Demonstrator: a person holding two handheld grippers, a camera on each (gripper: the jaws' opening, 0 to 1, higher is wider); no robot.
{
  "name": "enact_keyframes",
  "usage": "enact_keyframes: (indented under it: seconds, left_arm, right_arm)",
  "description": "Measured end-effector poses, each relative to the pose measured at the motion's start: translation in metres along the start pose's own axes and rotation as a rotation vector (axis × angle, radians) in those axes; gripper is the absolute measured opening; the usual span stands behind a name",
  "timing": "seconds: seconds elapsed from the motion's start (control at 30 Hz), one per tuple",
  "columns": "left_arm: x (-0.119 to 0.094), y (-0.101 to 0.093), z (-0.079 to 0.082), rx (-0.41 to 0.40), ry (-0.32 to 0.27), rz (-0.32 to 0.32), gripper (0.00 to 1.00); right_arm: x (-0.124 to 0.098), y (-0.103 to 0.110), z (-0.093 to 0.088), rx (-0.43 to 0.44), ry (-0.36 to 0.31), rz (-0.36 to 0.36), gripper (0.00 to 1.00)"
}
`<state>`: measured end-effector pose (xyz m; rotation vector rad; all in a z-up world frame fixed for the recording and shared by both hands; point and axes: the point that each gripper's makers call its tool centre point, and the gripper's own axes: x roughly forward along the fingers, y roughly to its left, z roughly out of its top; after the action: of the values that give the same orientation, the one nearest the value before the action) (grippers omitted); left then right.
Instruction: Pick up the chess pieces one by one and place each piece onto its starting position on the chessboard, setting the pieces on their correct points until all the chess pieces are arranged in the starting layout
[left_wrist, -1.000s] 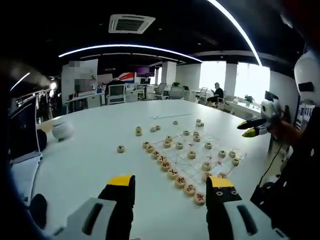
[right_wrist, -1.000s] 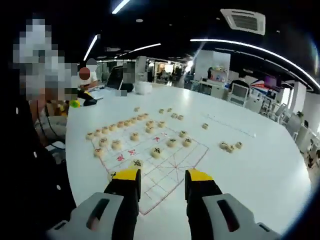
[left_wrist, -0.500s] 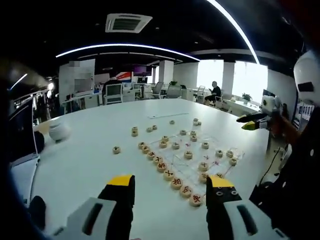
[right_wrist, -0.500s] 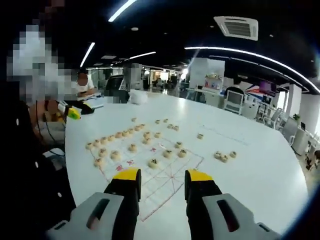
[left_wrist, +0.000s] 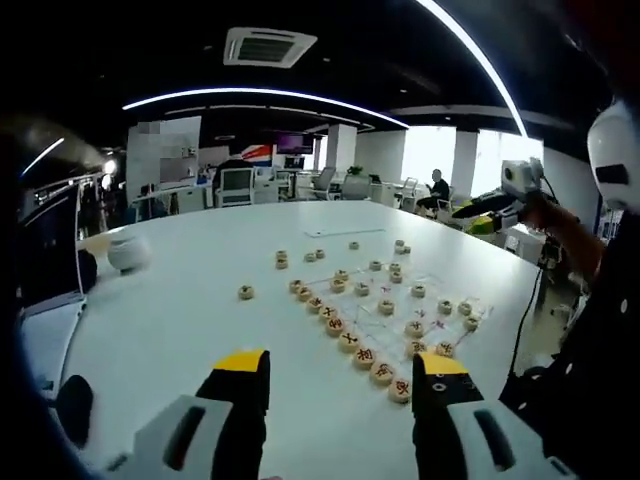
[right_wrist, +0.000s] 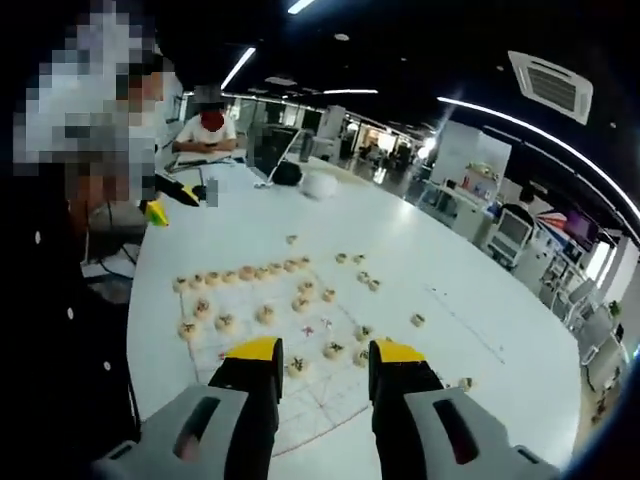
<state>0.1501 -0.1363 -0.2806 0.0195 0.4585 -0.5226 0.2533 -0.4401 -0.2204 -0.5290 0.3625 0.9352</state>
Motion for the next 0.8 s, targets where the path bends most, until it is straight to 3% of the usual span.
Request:
enact_keyframes:
  seconds: [0.4,0.63,0.8]
  left_arm:
    - [-0.003,0.007,-0.004,-0.022,-0.02,0.001,0.58]
    - [-0.009,0.008,-0.006,-0.042,-0.043,0.01,0.58]
    - [-0.012,0.009,-0.008,-0.047,-0.044,0.018,0.58]
  right_arm:
    - [0.075,-0.037,0.046,-0.119,0.155,0.167,0.34]
    - [0.165,-0.045,0.074,-0.172,0.221,0.238,0.32]
    - [0.221,-0.048,0.075,-0.224,0.316,0.253,0.31]
